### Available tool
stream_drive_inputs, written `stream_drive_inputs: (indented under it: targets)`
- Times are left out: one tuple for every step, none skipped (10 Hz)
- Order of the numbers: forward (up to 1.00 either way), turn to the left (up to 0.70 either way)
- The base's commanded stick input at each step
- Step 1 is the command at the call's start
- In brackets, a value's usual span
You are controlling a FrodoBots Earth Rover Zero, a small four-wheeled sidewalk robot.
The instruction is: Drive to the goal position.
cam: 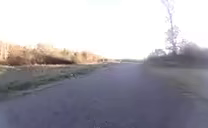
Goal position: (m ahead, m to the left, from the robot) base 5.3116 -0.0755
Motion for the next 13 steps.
stream_drive_inputs:
  targets:
    - [1.0, -0.02]
    - [1.0, -0.02]
    - [1.0, -0.11]
    - [1.0, -0.2]
    - [1.0, -0.29]
    - [1.0, -0.37]
    - [1.0, -0.03]
    - [1.0, 0.02]
    - [1.0, 0.02]
    - [1.0, 0.02]
    - [1.0, 0.02]
    - [1.0, 0.02]
    - [1.0, 0.02]
